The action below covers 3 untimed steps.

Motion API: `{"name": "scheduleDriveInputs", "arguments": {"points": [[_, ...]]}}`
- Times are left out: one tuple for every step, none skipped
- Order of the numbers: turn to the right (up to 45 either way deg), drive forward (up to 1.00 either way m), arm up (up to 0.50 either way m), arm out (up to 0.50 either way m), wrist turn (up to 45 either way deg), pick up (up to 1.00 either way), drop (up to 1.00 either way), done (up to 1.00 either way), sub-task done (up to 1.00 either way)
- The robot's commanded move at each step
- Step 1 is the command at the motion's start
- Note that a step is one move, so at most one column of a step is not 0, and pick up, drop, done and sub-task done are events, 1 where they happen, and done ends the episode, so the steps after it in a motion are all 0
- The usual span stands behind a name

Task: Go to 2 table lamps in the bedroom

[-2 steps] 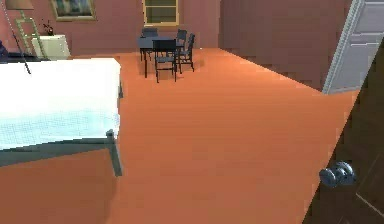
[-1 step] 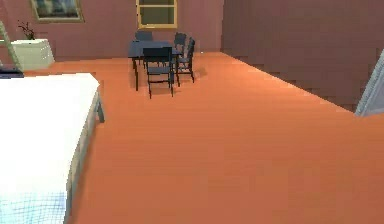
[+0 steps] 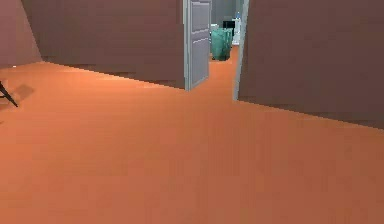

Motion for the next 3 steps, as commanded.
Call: {"name": "scheduleDriveInputs", "arguments": {"points": [[3.0,0.0,0.0,0.0,0.0,0.0,0.0,0.0,0.0],[0.0,1.0,0.0,0.0,0.0,0.0,0.0,0.0,0.0],[0.0,1.0,0.0,0.0,0.0,0.0,0.0,0.0,0.0]]}}
